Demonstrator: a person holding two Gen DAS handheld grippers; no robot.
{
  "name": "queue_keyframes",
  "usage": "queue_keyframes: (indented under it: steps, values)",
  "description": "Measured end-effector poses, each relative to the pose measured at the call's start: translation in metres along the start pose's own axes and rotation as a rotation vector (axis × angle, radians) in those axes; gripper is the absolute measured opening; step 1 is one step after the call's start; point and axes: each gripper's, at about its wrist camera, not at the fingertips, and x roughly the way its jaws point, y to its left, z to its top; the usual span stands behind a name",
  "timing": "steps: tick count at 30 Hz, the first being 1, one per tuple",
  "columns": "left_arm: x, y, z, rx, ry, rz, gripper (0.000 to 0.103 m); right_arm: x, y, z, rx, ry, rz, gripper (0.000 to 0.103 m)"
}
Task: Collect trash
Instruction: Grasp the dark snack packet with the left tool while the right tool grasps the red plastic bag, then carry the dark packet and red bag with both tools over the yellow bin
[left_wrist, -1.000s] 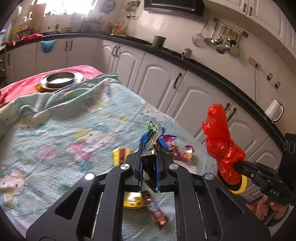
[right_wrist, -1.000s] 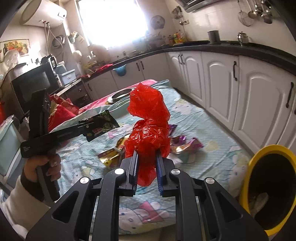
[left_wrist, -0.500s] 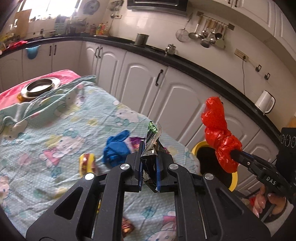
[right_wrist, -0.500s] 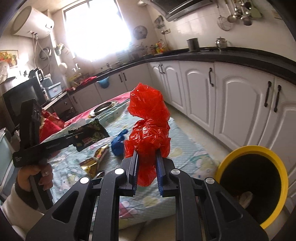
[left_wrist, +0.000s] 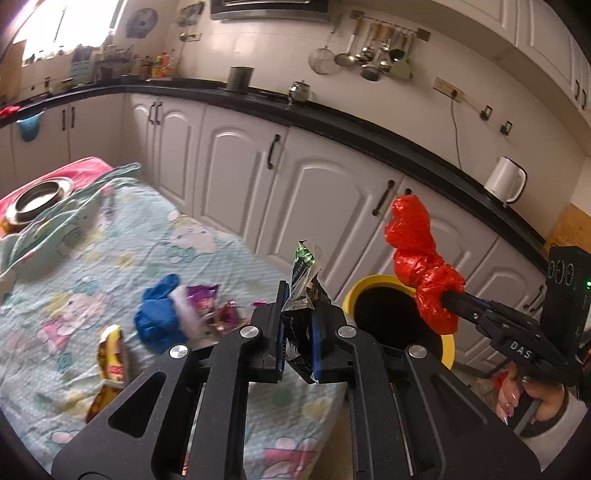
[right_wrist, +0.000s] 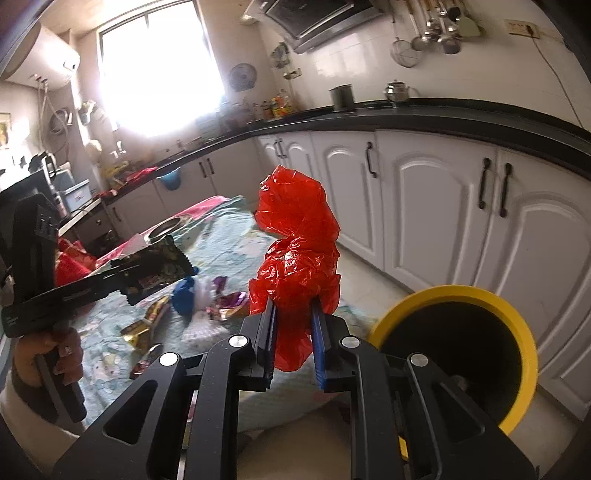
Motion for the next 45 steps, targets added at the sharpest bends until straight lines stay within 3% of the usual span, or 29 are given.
queue_keyframes:
  steps: [23,45]
  values:
    - [0.075,-0.091,-0.010,0.138,0.088,-0.133,0.006,-0.032,-0.091,-0.026,0.150,-0.015,-0.196,0.016]
    - [0.148,-0.137,-0.036,0.224,0.238,-0.199,0.006,-0.014,-0.144,-0.060,0.254,0.098,-0.294,0.016]
